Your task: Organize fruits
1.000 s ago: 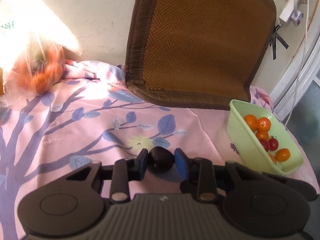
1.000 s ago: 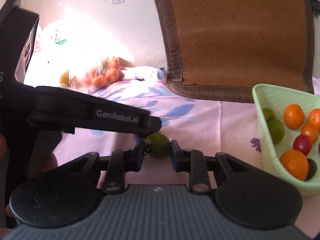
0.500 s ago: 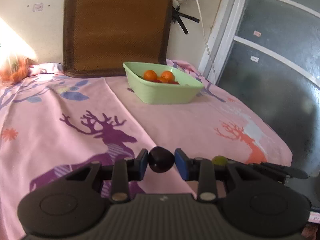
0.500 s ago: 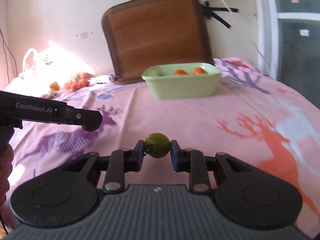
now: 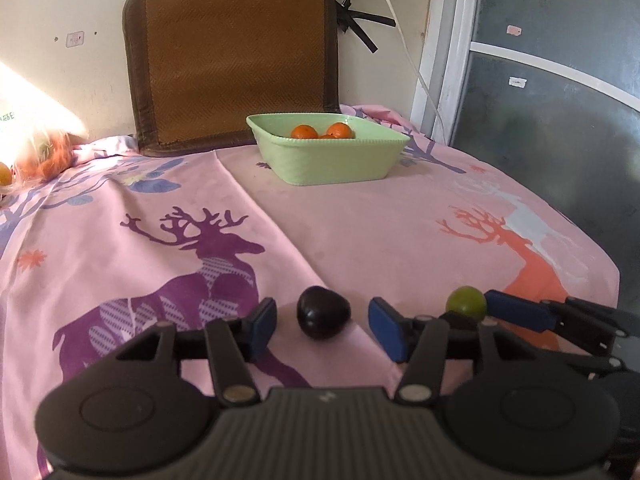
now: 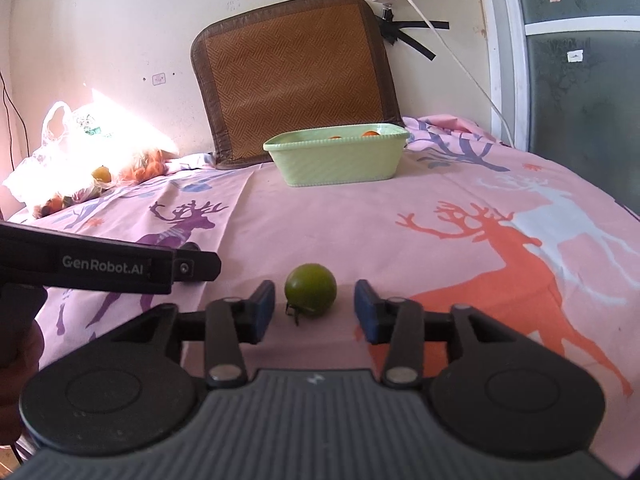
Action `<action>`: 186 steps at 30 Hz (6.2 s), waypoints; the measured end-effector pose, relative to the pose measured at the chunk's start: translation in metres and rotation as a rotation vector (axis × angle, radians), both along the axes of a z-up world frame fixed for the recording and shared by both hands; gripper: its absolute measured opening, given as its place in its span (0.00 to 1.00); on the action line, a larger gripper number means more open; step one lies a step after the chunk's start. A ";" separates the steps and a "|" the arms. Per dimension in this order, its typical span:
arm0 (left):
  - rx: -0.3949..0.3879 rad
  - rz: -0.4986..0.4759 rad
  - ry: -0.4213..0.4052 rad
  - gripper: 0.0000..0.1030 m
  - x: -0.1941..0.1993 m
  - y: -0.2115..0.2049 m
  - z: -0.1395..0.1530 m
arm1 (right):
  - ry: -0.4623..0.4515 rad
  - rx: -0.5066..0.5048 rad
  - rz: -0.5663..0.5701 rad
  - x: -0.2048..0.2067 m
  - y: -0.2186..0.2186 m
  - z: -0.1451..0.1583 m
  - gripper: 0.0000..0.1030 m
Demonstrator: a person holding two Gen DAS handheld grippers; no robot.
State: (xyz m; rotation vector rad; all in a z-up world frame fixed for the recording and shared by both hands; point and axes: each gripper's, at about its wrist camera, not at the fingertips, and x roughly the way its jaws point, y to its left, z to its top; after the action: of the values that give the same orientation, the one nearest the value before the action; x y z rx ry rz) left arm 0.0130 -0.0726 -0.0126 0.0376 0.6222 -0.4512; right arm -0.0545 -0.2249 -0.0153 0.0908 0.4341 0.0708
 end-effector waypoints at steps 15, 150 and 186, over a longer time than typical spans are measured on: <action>0.067 0.020 -0.041 0.30 -0.005 -0.013 -0.003 | -0.014 -0.102 0.008 -0.003 0.015 -0.002 0.29; 0.043 -0.001 -0.049 0.40 -0.010 -0.007 -0.004 | -0.011 -0.052 0.003 -0.005 0.020 -0.003 0.41; -0.113 -0.062 -0.022 0.29 0.072 0.003 0.062 | -0.077 -0.048 0.002 0.059 -0.004 0.040 0.30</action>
State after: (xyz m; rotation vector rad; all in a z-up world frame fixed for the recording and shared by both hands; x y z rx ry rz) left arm 0.0849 -0.0698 0.0493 -0.0452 0.5739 -0.5443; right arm 0.0041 -0.2286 0.0252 0.0408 0.3586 0.0653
